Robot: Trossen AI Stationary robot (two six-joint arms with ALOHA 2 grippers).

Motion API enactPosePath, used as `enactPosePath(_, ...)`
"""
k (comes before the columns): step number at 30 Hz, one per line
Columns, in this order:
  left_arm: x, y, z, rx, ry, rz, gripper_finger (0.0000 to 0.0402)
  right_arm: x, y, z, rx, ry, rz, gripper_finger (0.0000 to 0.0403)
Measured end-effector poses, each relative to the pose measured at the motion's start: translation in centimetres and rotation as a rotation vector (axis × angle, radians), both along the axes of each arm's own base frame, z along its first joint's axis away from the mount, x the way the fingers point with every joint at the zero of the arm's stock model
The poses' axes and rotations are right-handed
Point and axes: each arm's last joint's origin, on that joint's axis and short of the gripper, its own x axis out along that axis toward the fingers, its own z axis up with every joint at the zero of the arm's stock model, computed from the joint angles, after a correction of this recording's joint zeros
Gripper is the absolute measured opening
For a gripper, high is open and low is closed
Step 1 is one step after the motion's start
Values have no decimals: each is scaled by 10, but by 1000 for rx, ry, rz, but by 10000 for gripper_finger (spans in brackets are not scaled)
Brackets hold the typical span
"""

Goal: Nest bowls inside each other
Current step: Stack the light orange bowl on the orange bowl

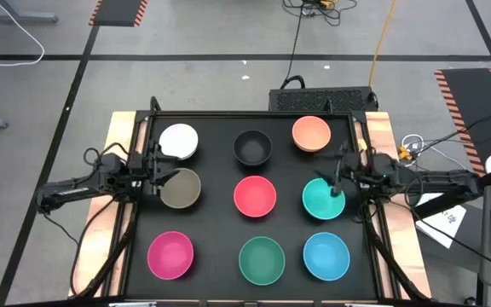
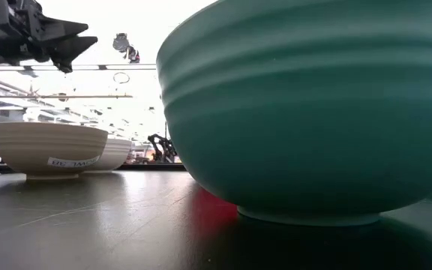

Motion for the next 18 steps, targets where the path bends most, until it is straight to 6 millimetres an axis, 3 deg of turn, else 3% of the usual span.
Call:
enactPosePath(4, -4, -1, 14, 9, 24, -17, 200, 2, -7, 39, -41, 48, -77, 239)
enactPosePath(7, -5, -2, 19, 10, 46, -24, 200, 5, -13, 61, -56, 189, -139, 245)
enactPosePath(12, -4, -2, 20, 45, 59, -41, 200, 20, -32, 80, -13, 453, -234, 259)
enactPosePath(18, -3, -2, 20, 60, 67, -45, 200, 36, -63, 77, 62, 646, -273, 276)
